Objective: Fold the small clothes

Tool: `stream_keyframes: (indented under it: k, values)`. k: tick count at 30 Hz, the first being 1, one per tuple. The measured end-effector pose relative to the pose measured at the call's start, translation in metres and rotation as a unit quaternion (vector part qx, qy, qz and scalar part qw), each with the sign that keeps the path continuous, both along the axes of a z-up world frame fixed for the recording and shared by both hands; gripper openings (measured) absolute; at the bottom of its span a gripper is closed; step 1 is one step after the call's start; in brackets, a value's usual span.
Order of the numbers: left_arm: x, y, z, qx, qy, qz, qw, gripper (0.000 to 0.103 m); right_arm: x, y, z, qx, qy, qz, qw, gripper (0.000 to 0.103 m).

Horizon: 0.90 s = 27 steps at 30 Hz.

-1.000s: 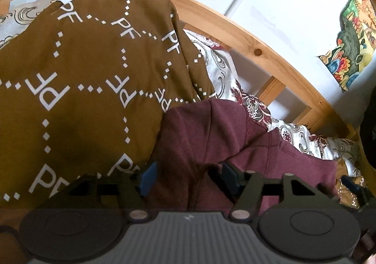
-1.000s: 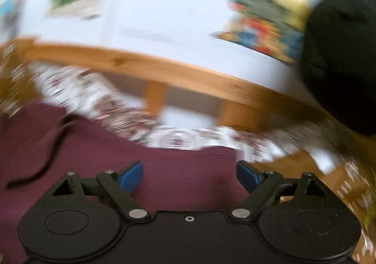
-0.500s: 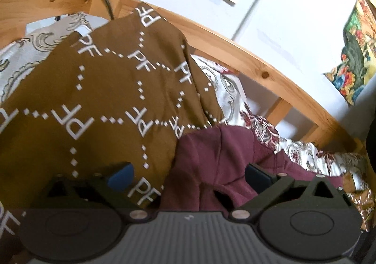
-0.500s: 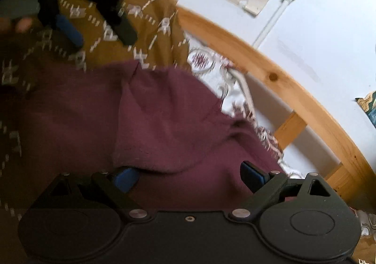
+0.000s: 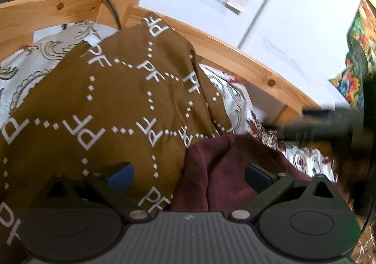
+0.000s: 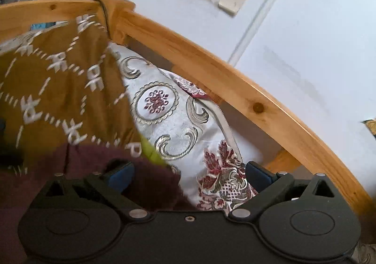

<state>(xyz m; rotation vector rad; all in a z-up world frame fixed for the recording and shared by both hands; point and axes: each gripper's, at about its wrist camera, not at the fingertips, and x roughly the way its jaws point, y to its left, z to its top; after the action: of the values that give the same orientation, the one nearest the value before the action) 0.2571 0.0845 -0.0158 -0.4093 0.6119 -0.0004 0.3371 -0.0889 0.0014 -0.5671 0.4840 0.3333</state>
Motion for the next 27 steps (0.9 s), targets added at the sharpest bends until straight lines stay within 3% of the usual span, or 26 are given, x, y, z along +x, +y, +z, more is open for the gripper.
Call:
stream_keyframes:
  k: [4, 9, 13, 19, 22, 27]
  values:
    - [0.003, -0.013, -0.007, 0.028, 0.008, -0.018, 0.9994, 0.102, 0.030, -0.004, 0.044, 0.068, 0.053, -0.022, 0.996, 0.102]
    - [0.006, -0.020, -0.013, 0.053, 0.019, -0.022, 0.9982, 0.102, 0.025, -0.034, 0.067, 0.124, 0.033, -0.050, 0.990, 0.102]
    - [0.006, -0.015, -0.012, 0.047, 0.030, -0.006, 0.9984, 0.102, -0.012, -0.065, 0.035, 0.112, 0.021, -0.048, 0.992, 0.102]
    - [0.007, -0.016, -0.013, 0.056, 0.034, -0.005, 0.9978, 0.102, -0.052, -0.085, -0.028, 0.111, 0.056, -0.003, 0.992, 0.102]
    - [0.007, -0.018, -0.013, 0.062, 0.034, -0.007, 0.9975, 0.102, -0.045, -0.074, -0.046, 0.100, 0.083, 0.004, 0.991, 0.102]
    - [0.007, -0.015, -0.014, 0.061, 0.031, -0.012, 0.9976, 0.102, -0.016, -0.048, -0.052, 0.131, 0.063, -0.011, 0.989, 0.102]
